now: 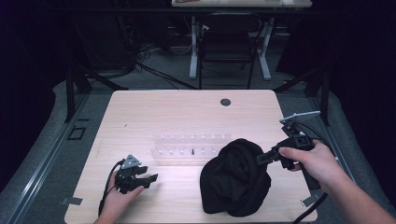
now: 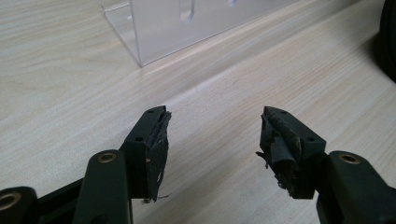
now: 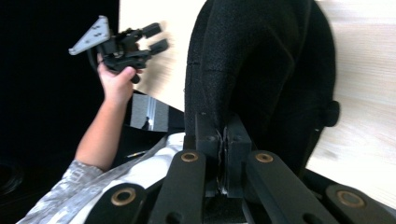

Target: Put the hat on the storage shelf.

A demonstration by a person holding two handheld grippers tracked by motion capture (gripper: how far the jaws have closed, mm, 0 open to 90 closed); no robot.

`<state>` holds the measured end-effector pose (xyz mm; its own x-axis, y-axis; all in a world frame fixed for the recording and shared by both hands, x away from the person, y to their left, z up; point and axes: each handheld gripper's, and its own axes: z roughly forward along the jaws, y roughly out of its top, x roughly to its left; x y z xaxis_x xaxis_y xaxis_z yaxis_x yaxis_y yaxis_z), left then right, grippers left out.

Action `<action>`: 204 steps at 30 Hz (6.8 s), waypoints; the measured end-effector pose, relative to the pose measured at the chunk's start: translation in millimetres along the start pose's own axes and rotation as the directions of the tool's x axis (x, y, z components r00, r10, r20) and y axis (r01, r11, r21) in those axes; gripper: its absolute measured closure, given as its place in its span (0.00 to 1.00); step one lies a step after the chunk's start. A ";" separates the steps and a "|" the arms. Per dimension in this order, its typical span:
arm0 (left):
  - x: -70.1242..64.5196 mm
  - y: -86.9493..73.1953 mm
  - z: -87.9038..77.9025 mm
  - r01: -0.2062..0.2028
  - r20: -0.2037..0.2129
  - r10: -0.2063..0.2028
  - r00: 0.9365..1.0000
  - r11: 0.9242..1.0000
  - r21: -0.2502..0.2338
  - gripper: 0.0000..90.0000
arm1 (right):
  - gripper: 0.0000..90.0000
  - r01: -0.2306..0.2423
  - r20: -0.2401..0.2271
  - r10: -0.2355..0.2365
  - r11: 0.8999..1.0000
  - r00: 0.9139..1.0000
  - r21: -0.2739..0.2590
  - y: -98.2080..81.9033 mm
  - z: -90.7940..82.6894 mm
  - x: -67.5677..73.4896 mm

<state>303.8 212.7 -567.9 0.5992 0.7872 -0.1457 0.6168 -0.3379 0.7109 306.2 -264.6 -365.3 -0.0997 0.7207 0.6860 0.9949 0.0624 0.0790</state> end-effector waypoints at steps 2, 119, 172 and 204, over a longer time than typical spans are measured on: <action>0.4 0.1 -0.2 -0.002 0.002 0.002 1.000 1.000 0.001 0.47 | 0.98 -0.001 -0.011 0.001 1.000 1.000 -0.010 0.2 -0.6 3.4; -4.1 5.9 -0.1 -0.037 0.026 0.038 0.999 0.999 -0.012 0.48 | 0.98 0.089 -0.179 -0.132 0.969 0.975 -0.230 120.4 14.6 84.3; -98.3 117.8 13.8 -0.307 0.073 0.330 0.941 0.925 -0.224 0.81 | 0.97 0.061 -0.301 -0.143 0.962 0.943 -0.266 130.6 47.9 96.1; -101.7 119.9 8.9 -0.397 0.013 0.407 0.914 0.898 -0.188 0.92 | 0.86 0.090 -0.314 -0.182 0.954 0.932 -0.287 127.2 46.9 110.9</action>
<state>321.3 87.5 -473.9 0.8047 0.5752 0.1471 0.2201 -0.5192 0.8258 422.3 -144.3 -313.2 -0.2786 0.4438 0.8517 0.9357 -0.0741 0.3448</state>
